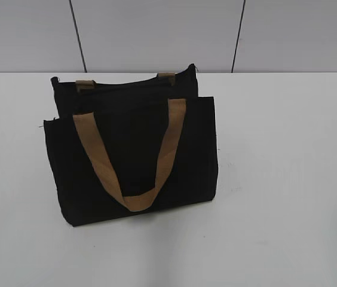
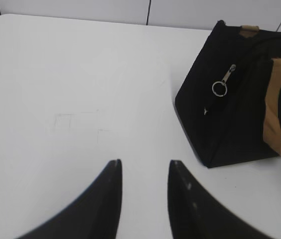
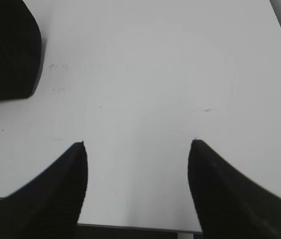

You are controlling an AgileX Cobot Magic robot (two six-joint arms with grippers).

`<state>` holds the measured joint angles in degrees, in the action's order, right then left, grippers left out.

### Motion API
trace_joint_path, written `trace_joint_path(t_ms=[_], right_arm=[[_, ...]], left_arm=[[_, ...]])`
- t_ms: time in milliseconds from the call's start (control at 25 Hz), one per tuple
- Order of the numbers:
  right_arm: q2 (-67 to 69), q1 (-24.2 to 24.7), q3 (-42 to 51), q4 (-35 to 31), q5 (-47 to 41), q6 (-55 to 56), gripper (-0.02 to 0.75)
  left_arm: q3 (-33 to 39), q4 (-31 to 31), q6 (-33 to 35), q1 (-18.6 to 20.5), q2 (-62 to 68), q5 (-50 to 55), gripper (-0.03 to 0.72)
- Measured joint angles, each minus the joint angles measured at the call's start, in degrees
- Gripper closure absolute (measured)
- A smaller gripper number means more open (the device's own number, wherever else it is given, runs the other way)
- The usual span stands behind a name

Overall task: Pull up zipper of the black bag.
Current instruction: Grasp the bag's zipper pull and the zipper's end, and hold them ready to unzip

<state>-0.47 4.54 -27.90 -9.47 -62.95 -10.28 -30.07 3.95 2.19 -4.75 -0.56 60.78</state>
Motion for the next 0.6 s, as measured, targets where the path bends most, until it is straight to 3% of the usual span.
trace_joint_path(t_ms=[600], right_arm=[[0.0,0.0,0.0,0.0,0.0,0.0,0.246]], left_arm=[[0.0,0.0,0.0,0.0,0.0,0.0,0.449]])
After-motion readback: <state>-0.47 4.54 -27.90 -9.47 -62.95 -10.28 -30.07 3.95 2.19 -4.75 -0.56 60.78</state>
